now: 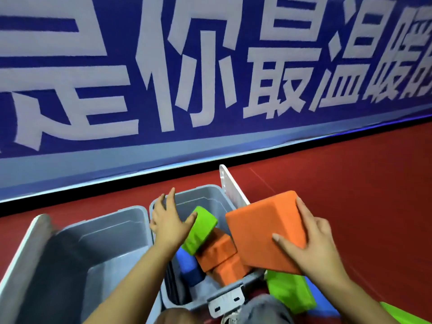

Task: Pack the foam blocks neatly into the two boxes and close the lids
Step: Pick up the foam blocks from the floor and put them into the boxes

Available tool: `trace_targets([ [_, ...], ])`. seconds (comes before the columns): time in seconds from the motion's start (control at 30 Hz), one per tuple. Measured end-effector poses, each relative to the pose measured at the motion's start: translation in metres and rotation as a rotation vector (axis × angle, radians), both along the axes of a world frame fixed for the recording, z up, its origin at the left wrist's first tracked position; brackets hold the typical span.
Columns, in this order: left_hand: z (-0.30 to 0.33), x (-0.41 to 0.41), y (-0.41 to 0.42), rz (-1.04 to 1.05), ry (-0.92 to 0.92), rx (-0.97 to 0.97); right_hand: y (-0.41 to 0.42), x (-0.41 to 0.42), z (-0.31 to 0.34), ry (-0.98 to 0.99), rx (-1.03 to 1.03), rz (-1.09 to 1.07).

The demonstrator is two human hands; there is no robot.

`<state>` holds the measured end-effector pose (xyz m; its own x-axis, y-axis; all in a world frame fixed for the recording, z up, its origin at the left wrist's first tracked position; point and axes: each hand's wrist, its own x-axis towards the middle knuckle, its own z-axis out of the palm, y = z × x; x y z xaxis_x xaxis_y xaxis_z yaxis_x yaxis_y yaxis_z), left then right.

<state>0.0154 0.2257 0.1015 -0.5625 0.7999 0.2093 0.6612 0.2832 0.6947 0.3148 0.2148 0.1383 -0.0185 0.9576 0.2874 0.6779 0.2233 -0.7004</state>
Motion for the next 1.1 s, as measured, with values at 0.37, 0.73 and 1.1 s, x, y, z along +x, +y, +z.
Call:
trace_targets([
  [0.37, -0.029, -0.025, -0.040, -0.166, -0.131, 0.105, 0.092, -0.158, -0.049, -0.338, -0.115, 0.235],
  [0.73, -0.028, -0.060, -0.073, -0.093, -0.152, -0.098, 0.059, -0.182, -0.076, -0.511, -0.498, 0.483],
  [1.1, -0.012, -0.011, -0.084, -0.157, -0.183, -0.086, 0.022, -0.113, -0.055, -0.464, -0.533, 0.493],
])
